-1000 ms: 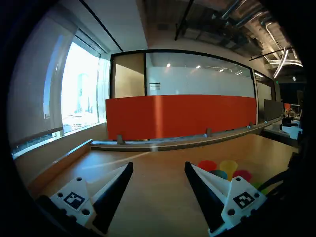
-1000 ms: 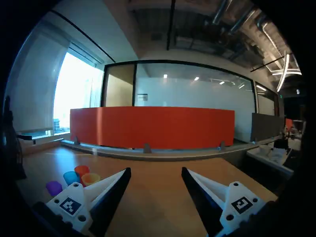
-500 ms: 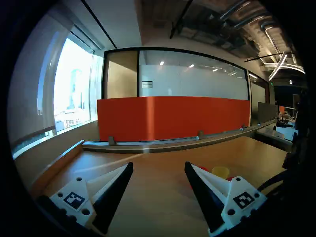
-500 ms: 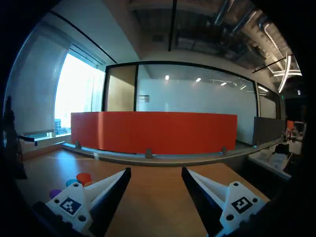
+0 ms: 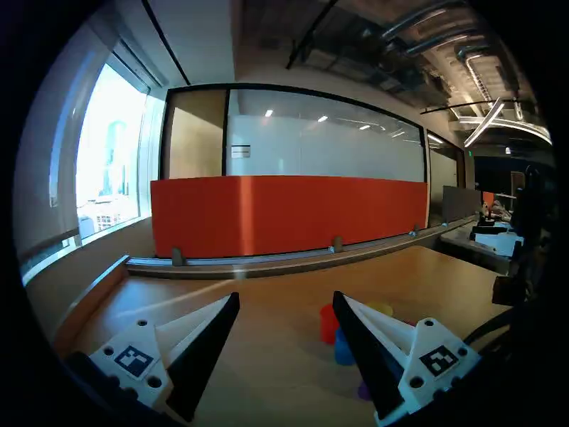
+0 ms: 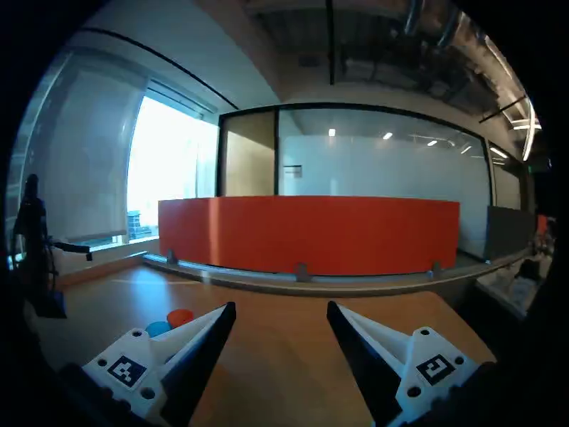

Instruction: Pour water

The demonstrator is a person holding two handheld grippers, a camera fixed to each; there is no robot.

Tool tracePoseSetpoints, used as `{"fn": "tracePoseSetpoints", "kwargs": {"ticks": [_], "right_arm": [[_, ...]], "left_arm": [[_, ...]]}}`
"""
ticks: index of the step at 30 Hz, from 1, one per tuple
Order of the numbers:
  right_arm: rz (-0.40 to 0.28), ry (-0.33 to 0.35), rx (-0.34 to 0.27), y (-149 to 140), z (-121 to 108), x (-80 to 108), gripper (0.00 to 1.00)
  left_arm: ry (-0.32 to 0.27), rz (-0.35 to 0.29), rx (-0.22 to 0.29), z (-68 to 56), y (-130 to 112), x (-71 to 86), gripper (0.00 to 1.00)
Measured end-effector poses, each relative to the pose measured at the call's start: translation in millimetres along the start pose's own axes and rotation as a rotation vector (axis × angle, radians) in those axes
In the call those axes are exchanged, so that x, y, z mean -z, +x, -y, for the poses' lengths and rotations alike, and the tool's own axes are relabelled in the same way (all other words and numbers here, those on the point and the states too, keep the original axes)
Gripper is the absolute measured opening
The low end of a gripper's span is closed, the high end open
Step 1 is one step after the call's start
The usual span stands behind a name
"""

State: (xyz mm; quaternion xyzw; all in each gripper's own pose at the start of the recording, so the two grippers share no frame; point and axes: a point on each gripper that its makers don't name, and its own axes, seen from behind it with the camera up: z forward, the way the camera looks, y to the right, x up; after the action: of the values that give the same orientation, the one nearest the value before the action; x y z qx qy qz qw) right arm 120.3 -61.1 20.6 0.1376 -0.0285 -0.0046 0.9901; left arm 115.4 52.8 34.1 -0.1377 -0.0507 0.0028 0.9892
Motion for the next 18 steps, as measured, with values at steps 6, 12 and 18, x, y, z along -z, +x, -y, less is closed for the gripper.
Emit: {"fn": "tracePoseSetpoints", "kwargs": {"ticks": [6, 12, 18], "right_arm": [[-0.004, 0.108, -0.009, 6.2, 22.6, -2.8, 0.99], [-0.001, 0.216, -0.010, 10.2, 46.3, -5.1, 0.99], [0.005, 0.288, -0.025, 14.2, 61.5, -4.5, 0.99]], "left_arm": [[-0.071, -0.009, -0.007, -12.5, 6.0, 3.4, 0.97], [-0.118, -0.001, -0.037, -18.5, 7.5, 4.6, 0.97], [-0.178, -0.012, -0.035, -28.6, 12.7, 5.9, 0.97]]}}
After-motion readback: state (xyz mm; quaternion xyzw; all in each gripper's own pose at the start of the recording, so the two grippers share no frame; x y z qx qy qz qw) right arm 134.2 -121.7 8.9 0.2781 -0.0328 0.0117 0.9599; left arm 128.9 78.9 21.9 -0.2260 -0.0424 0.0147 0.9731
